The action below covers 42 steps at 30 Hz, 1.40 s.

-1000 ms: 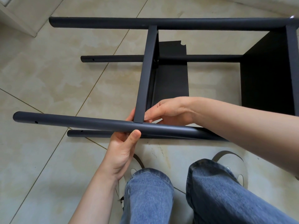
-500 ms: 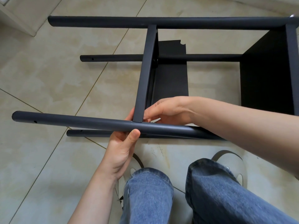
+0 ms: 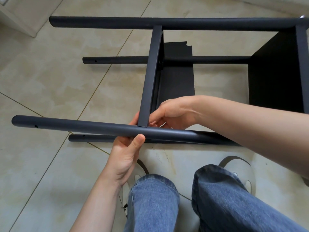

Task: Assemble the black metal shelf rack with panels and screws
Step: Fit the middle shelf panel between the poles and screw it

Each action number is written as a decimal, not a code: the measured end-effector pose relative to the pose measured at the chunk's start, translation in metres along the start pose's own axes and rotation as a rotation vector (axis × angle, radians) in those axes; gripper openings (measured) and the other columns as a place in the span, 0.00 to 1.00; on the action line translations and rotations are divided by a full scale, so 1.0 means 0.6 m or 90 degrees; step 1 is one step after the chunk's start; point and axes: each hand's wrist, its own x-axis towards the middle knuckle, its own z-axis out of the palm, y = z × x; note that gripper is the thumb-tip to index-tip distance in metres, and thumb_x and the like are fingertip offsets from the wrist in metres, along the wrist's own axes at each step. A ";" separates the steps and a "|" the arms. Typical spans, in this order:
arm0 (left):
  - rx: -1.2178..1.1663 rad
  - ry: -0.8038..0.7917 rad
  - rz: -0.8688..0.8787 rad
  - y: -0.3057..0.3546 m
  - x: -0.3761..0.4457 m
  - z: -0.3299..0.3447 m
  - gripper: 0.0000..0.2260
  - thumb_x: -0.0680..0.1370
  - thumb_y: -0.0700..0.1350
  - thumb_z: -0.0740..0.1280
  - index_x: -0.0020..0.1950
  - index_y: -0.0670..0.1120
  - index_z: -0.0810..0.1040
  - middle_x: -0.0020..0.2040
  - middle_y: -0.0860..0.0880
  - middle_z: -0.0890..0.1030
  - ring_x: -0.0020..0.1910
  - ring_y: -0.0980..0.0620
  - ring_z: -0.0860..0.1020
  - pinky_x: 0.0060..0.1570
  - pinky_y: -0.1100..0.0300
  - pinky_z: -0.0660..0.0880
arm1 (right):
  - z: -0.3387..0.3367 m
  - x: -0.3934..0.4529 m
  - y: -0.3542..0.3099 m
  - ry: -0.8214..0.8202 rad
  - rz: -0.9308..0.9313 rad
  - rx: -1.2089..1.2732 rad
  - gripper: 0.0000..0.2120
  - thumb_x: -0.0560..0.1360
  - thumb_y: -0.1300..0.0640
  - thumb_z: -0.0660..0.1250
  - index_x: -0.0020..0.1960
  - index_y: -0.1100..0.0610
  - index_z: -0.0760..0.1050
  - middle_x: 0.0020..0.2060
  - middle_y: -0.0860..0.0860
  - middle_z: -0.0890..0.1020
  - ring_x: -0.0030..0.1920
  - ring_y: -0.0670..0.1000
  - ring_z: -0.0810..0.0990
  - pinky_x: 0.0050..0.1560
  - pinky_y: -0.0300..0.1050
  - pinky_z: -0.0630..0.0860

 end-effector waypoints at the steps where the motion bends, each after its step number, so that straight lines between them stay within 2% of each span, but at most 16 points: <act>1: -0.003 -0.002 -0.002 0.000 0.000 -0.001 0.40 0.65 0.58 0.81 0.73 0.48 0.73 0.62 0.45 0.83 0.67 0.46 0.78 0.71 0.57 0.69 | -0.001 -0.001 0.002 0.000 -0.012 0.005 0.08 0.79 0.58 0.65 0.42 0.58 0.78 0.39 0.54 0.77 0.46 0.52 0.76 0.58 0.49 0.74; 4: -0.011 -0.001 -0.005 -0.002 0.001 -0.003 0.40 0.64 0.58 0.82 0.72 0.48 0.74 0.62 0.44 0.82 0.67 0.46 0.77 0.72 0.56 0.68 | -0.002 -0.002 0.012 -0.016 -0.053 0.025 0.06 0.79 0.59 0.65 0.50 0.60 0.79 0.51 0.58 0.76 0.53 0.54 0.76 0.63 0.51 0.74; 7: -0.011 0.001 -0.003 -0.004 0.002 -0.004 0.37 0.64 0.58 0.82 0.69 0.50 0.75 0.61 0.49 0.83 0.66 0.51 0.78 0.70 0.59 0.69 | -0.004 0.000 0.020 -0.021 -0.072 0.021 0.09 0.80 0.58 0.64 0.57 0.62 0.77 0.55 0.58 0.76 0.55 0.55 0.77 0.64 0.53 0.74; 10: 0.004 -0.003 -0.002 -0.005 0.002 -0.004 0.36 0.66 0.58 0.80 0.71 0.50 0.73 0.59 0.50 0.84 0.64 0.52 0.80 0.65 0.62 0.73 | -0.004 0.002 0.020 -0.028 -0.052 0.021 0.09 0.80 0.57 0.64 0.49 0.61 0.80 0.53 0.58 0.78 0.53 0.55 0.77 0.59 0.50 0.75; 14: 0.005 0.007 -0.003 -0.004 0.003 -0.002 0.37 0.66 0.59 0.80 0.71 0.50 0.74 0.60 0.50 0.84 0.65 0.52 0.79 0.65 0.61 0.73 | -0.005 0.000 0.004 -0.027 0.000 0.032 0.08 0.79 0.59 0.63 0.44 0.59 0.78 0.41 0.54 0.80 0.43 0.52 0.80 0.48 0.46 0.78; 17: 0.026 0.000 0.011 -0.004 0.003 -0.002 0.30 0.69 0.57 0.78 0.70 0.53 0.77 0.60 0.51 0.84 0.65 0.53 0.79 0.65 0.62 0.73 | -0.002 -0.004 -0.010 -0.026 0.046 0.006 0.08 0.77 0.59 0.63 0.41 0.58 0.76 0.37 0.52 0.80 0.37 0.51 0.80 0.42 0.44 0.79; 20: 0.024 0.003 0.003 -0.003 0.003 -0.002 0.30 0.69 0.57 0.78 0.70 0.53 0.77 0.61 0.50 0.84 0.65 0.52 0.78 0.65 0.62 0.73 | 0.001 -0.006 -0.012 0.003 0.039 -0.012 0.06 0.78 0.59 0.63 0.44 0.58 0.76 0.39 0.54 0.79 0.40 0.52 0.78 0.46 0.45 0.77; 24: 0.011 0.002 -0.009 -0.005 0.003 -0.005 0.43 0.66 0.59 0.81 0.75 0.45 0.70 0.62 0.47 0.82 0.68 0.47 0.77 0.72 0.56 0.68 | 0.002 -0.005 0.006 0.012 -0.068 -0.008 0.05 0.80 0.61 0.64 0.54 0.61 0.77 0.50 0.58 0.74 0.51 0.55 0.73 0.59 0.51 0.73; 27: 0.002 0.003 -0.018 -0.007 0.003 -0.006 0.46 0.64 0.59 0.82 0.76 0.43 0.69 0.62 0.46 0.82 0.68 0.46 0.77 0.72 0.56 0.68 | 0.001 -0.002 0.016 -0.012 -0.086 -0.006 0.09 0.80 0.60 0.63 0.58 0.61 0.75 0.52 0.58 0.74 0.53 0.56 0.74 0.66 0.54 0.72; 30: 0.004 -0.005 -0.014 -0.006 0.003 -0.006 0.46 0.64 0.59 0.81 0.76 0.44 0.68 0.62 0.47 0.83 0.67 0.48 0.78 0.69 0.58 0.71 | 0.001 0.000 0.015 -0.007 -0.058 -0.003 0.08 0.80 0.58 0.63 0.50 0.63 0.77 0.50 0.58 0.77 0.51 0.54 0.77 0.59 0.50 0.75; 33: 0.013 0.000 -0.014 -0.003 0.003 -0.002 0.44 0.65 0.59 0.81 0.75 0.46 0.69 0.62 0.48 0.83 0.67 0.49 0.77 0.70 0.58 0.69 | 0.003 -0.002 0.005 -0.006 -0.020 0.003 0.07 0.79 0.60 0.63 0.44 0.60 0.77 0.41 0.54 0.79 0.44 0.52 0.78 0.50 0.46 0.77; 37: 0.022 -0.005 -0.011 -0.003 0.003 -0.003 0.37 0.67 0.58 0.79 0.73 0.49 0.73 0.62 0.48 0.83 0.66 0.50 0.77 0.70 0.59 0.69 | 0.005 -0.004 -0.009 -0.003 0.024 -0.008 0.08 0.78 0.60 0.63 0.40 0.58 0.75 0.34 0.52 0.80 0.40 0.52 0.79 0.51 0.47 0.77; 39: 0.014 -0.008 -0.013 -0.003 0.003 -0.005 0.41 0.66 0.59 0.80 0.75 0.48 0.71 0.63 0.46 0.82 0.68 0.48 0.77 0.72 0.58 0.68 | 0.004 -0.004 -0.010 0.012 0.026 -0.012 0.06 0.78 0.59 0.64 0.42 0.58 0.76 0.36 0.52 0.80 0.41 0.52 0.79 0.50 0.47 0.77; 42: 0.003 -0.017 -0.012 -0.003 0.004 -0.007 0.45 0.64 0.59 0.81 0.76 0.46 0.68 0.65 0.44 0.81 0.70 0.45 0.75 0.74 0.54 0.66 | -0.002 -0.005 -0.002 0.017 -0.018 -0.012 0.04 0.79 0.58 0.66 0.48 0.58 0.78 0.46 0.56 0.77 0.47 0.54 0.78 0.55 0.50 0.76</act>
